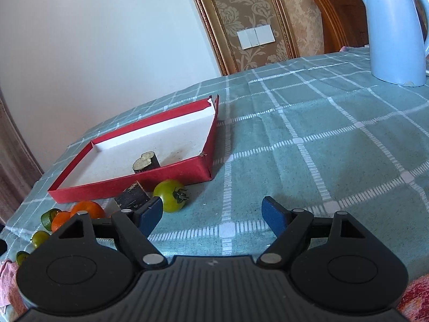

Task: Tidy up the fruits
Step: 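Grasp the green cylindrical fruit piece with the left tool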

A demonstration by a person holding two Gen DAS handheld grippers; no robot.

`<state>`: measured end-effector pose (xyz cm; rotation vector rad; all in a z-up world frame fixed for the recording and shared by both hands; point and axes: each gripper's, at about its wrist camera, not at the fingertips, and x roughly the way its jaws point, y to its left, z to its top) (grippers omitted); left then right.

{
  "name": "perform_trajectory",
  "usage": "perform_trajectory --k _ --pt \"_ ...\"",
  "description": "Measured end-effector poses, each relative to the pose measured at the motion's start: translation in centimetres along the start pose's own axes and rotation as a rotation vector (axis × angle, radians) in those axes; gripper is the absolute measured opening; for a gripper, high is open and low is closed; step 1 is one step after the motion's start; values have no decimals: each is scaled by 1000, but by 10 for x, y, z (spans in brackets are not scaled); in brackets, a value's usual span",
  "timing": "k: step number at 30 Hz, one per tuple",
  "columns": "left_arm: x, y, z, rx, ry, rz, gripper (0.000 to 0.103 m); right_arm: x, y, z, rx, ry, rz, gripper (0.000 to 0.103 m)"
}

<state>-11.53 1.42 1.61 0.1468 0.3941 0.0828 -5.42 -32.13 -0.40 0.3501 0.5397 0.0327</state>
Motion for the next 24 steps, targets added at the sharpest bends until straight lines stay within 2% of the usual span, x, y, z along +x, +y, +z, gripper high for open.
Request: perform_trajectory --k 5,10,11,24 --pt "14 -6 -9 5 74 -47 71 0 -1 0 7 1 7 81" --pt "28 -9 -8 7 121 -86 41 -1 -2 -1 11 1 8 81" --pt "30 -9 -8 2 133 -93 38 -1 -2 -1 11 1 7 81" --pt "37 -5 -8 -11 142 -107 36 -1 -2 -1 25 -2 8 81"
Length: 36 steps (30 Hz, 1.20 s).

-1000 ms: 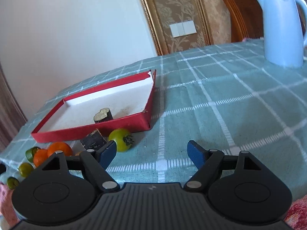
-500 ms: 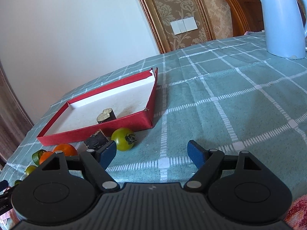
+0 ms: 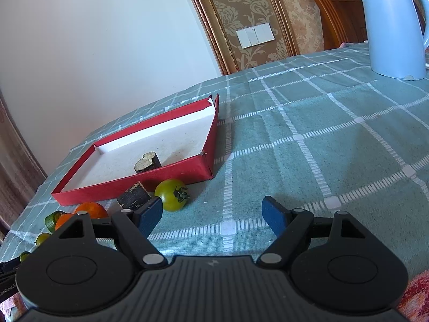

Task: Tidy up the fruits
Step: 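Grasp the green cylindrical fruit piece with the left tool, then carry the green piece into the red tray and open the left tool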

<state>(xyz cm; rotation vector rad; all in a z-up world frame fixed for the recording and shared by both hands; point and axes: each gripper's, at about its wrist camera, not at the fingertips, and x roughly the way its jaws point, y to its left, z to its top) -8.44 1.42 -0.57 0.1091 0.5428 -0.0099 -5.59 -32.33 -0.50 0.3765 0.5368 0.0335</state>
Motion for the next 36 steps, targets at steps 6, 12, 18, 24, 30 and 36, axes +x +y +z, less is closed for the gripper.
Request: perform_trajectory --k 6,12,18,24,30,36 --pt "-11 -7 22 3 -75 -14 36 0 -2 0 13 -5 2 81" --pt "11 -28 76 36 -159 -29 36 0 -3 0 20 -8 5 81" --pt "69 -47 113 76 -125 -44 36 0 -5 0 35 -13 14 81" --pt "83 -42 101 64 -113 22 68 0 -6 0 42 -14 20 81" --pt "53 -8 68 -9 -137 79 92 -1 -6 0 32 -22 38 82" --pt "45 27 41 -100 -119 144 97 -3 5 -1 -45 -33 65 82"
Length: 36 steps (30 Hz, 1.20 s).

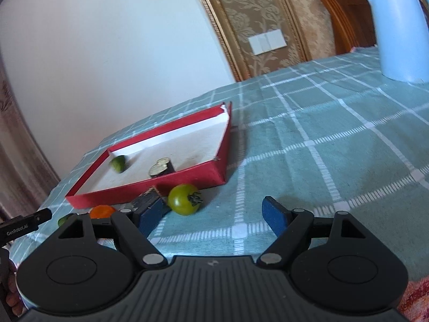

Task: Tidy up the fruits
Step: 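Carry the green piece into the red tray and open the left tool, then move the right tool toward the green tomato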

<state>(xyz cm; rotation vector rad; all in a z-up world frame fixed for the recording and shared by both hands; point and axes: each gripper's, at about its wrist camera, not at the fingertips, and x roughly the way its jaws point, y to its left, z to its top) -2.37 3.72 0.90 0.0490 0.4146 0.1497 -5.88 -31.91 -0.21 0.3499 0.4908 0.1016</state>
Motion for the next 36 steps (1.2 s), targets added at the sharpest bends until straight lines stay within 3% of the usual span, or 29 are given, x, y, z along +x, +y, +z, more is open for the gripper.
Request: perform_trajectory --k 6,8,14,16,20,30,36 --pt "0 33 -7 -187 3 16 101 -4 31 -2 -197 19 -24 81" --pt "3 39 -8 -216 24 3 102 -4 38 -1 -231 37 -13 75" --pt "18 45 -9 -250 141 -27 103 8 52 7 -340 58 -36 69" --pt "21 46 -10 -259 160 -33 103 16 53 9 -368 85 -35 58" --pt "22 46 -11 -257 164 -35 103 28 51 9 -396 123 -51 48" --pt "22 45 -10 -256 169 -33 103 34 54 10 -446 135 -47 48" --pt "23 45 -9 -254 171 -31 103 43 54 13 -446 152 -43 40"
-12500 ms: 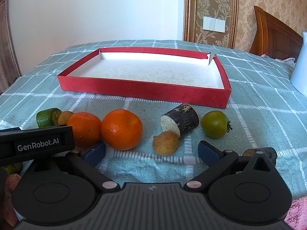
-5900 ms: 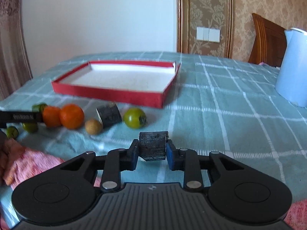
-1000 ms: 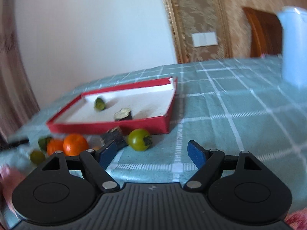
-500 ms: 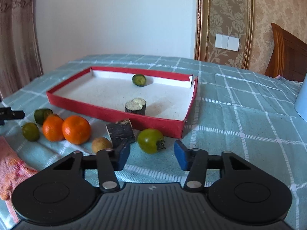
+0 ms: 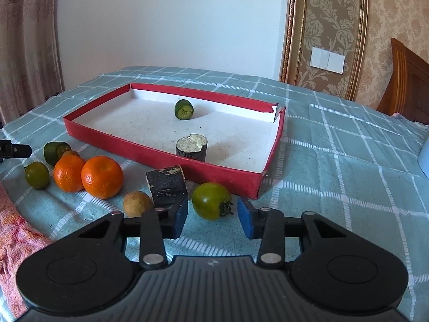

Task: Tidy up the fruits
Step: 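Move the right tool toward the green tomato, then close the right tool around the green tomato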

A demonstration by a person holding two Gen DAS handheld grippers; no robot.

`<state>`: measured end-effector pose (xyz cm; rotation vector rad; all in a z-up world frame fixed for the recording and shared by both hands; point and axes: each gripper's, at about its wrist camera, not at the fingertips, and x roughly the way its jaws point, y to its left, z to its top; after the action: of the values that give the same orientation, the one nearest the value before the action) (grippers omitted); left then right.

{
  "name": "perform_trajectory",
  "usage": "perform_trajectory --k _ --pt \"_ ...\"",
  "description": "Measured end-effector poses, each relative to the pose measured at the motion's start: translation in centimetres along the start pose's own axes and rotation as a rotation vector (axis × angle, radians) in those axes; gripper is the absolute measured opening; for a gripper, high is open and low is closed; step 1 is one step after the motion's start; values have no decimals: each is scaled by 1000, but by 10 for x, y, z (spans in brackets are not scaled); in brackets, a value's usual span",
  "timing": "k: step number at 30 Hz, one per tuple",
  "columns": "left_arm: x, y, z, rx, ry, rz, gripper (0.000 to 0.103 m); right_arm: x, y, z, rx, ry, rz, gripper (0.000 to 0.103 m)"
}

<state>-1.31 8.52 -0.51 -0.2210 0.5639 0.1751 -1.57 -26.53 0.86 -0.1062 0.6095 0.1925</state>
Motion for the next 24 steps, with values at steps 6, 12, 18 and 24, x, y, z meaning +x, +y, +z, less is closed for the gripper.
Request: perform_trajectory --k 6,12,18,24 --pt "0 0 0 1 1 0 103 9 -4 3 16 23 14 39" --pt "1 0 0 1 1 0 103 13 1 4 20 33 13 34" --pt "1 0 0 4 2 2 103 12 2 3 40 27 -2 33" --pt "1 -1 0 8 5 6 103 2 5 5 27 -1 -32 33"
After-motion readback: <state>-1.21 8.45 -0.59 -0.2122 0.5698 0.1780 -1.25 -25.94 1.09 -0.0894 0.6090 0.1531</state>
